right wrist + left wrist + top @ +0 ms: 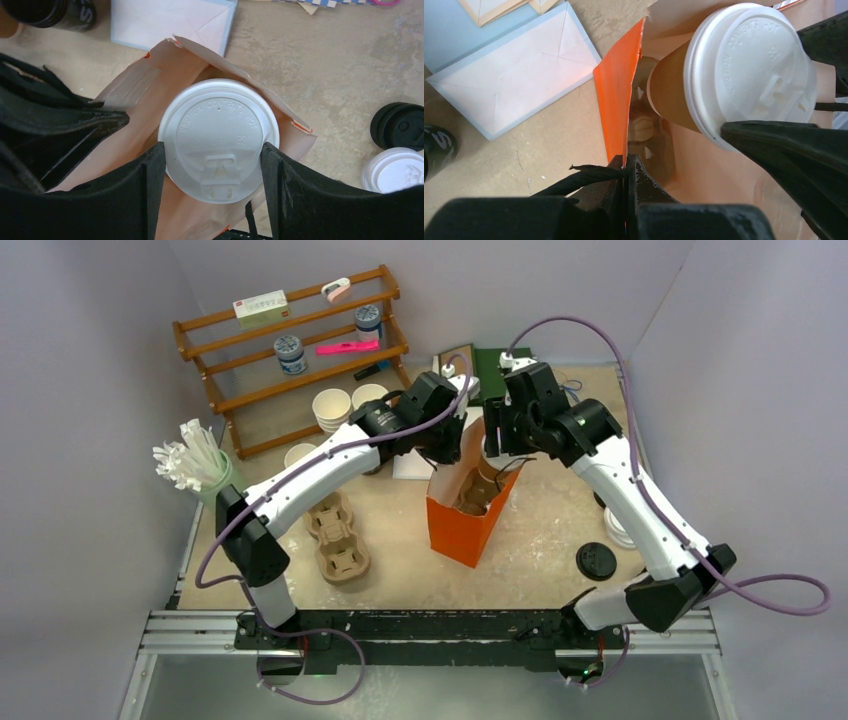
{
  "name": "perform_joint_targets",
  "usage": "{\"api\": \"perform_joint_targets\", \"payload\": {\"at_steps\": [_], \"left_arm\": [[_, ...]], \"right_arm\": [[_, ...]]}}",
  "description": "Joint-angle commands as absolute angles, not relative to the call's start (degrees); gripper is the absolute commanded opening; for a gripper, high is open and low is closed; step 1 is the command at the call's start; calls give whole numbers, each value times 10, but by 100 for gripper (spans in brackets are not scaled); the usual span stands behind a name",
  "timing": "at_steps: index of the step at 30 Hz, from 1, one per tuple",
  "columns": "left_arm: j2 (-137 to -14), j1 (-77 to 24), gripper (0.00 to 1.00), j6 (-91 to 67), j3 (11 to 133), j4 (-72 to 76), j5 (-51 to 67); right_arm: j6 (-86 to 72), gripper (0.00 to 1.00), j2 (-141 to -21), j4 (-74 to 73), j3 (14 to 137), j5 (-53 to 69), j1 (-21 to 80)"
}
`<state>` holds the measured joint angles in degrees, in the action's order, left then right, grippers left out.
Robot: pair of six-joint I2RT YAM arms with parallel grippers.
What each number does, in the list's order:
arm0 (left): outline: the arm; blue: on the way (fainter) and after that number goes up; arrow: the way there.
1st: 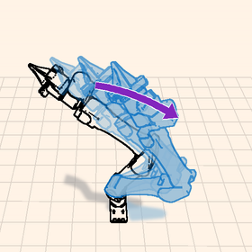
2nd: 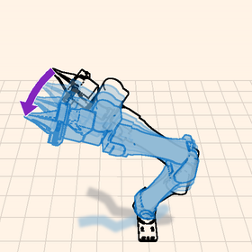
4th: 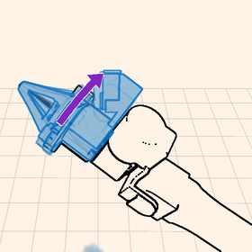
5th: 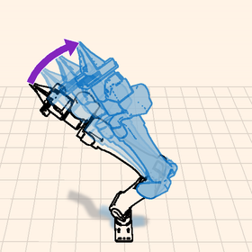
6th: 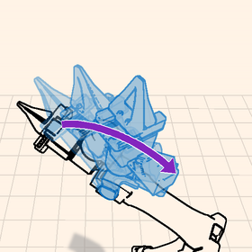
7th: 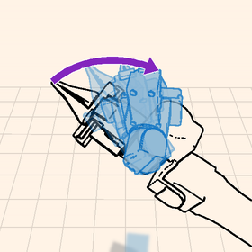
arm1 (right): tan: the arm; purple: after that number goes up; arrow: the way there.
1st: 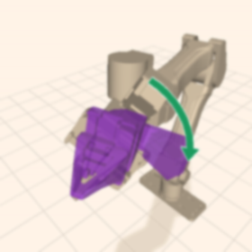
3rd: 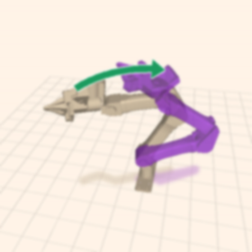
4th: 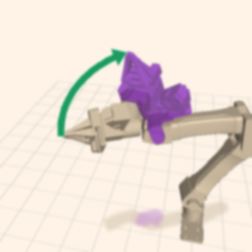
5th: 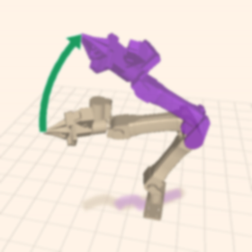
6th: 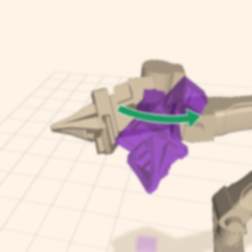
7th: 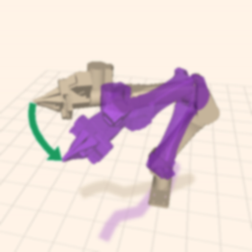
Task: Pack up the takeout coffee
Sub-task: Place the coffee cup on the cup tray.
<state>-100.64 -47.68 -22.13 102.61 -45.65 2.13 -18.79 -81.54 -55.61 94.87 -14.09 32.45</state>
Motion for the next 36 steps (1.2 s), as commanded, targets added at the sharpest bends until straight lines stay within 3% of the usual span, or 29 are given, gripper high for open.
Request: {"api": "perform_joint_targets", "payload": {"at_steps": [1,11,17,24,29,36], "left_arm": [[-941,-480,0,-250,998,-422,9],[-840,-490,0,-240,924,-380,20],[-797,-496,0,-235,880,-352,57],[-784,-504,0,-226,873,-362,103],[-808,-504,0,-192,906,-399,140],[-836,-504,0,-152,982,-467,85]], "right_arm": [[-175,40,-770,-517,937,-88,324],[-146,40,-714,-481,876,-13,371],[-143,39,-665,-427,807,-63,460],[-127,38,-616,-381,747,-95,490],[-119,35,-619,-384,741,-112,523],[-104,32,-624,-381,724,-183,564]]}}
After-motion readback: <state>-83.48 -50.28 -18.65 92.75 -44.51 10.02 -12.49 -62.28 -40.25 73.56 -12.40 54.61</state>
